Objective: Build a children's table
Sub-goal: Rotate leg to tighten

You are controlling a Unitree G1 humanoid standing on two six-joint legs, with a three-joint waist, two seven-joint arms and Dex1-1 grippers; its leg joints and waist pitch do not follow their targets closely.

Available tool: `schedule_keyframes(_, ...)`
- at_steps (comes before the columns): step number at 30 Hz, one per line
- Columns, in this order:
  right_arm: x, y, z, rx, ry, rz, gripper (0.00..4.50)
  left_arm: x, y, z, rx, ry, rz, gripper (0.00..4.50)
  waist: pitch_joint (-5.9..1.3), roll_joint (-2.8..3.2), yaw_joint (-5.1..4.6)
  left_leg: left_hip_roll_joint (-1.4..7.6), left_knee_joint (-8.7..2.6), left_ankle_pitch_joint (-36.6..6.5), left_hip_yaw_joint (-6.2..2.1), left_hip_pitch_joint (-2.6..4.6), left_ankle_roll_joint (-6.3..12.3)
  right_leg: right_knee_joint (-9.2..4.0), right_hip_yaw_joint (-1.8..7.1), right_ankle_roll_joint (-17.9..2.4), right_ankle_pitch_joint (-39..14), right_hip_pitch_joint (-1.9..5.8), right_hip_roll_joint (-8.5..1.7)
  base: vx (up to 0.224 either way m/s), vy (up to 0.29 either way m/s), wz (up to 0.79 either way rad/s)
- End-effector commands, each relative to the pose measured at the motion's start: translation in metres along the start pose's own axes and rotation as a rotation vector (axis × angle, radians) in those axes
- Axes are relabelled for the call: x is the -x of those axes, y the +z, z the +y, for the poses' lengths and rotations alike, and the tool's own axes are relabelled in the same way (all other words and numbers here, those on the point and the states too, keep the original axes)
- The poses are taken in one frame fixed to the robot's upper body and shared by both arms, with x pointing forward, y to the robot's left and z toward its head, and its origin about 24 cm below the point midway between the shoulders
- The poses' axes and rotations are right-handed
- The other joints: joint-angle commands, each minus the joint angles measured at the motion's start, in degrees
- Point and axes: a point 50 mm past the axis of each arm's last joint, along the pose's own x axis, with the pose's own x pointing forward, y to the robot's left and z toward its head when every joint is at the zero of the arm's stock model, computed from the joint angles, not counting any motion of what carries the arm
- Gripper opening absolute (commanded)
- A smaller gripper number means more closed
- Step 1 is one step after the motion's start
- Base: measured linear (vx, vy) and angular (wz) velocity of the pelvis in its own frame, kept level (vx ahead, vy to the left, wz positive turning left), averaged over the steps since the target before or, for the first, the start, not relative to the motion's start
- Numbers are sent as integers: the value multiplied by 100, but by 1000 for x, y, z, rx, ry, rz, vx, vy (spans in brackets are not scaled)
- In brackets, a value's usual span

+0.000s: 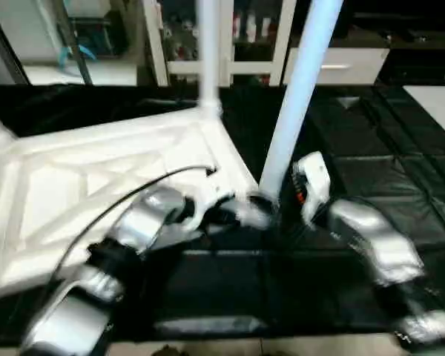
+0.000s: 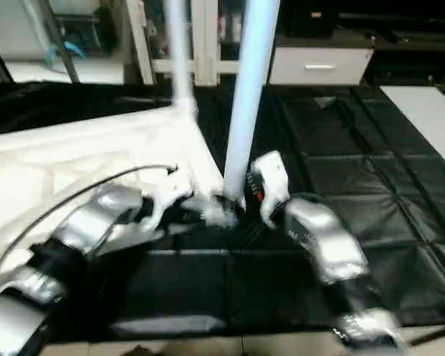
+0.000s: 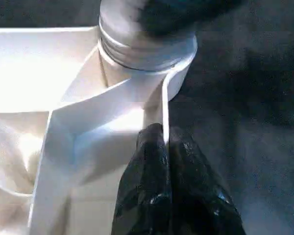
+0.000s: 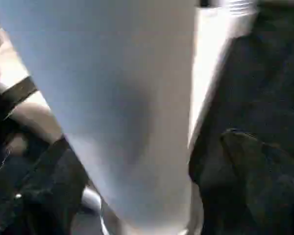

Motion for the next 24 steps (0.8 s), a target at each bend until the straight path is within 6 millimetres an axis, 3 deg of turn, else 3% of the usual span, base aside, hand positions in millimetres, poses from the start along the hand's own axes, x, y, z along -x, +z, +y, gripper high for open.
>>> schedule_keyframes(1,9,-3,8,-9,131,44,443,-6,5,-14,-22,-152,2,0,-329,5,1,350,-451,-1532,-115,152,211,-437,284,-1195,-1481,231,-338,-68,2,6)
schedule_keyframes(8,19,-5,6,28,168,115,443,-2,7,-8,-25,-103,19,0,-338,-30,1,332,-449,-1460,-132,104,122,-444,283,-1116,-1655,235,-351,0,0,0)
schedule_keyframes(14,17,-7,6,70,193,159,443,0,6,-7,-20,-97,30,0,-352,-32,6,320,-425,-1232,-129,76,214,-413,272,-1198,-1384,253,-350,0,0,0)
schedule_keyframes(24,15,-7,3,79,177,149,349,2,4,-6,-18,-87,37,0,-360,-23,3,321,-420,-1221,-132,79,218,-401,266,-1234,-1299,261,-344,0,0,0)
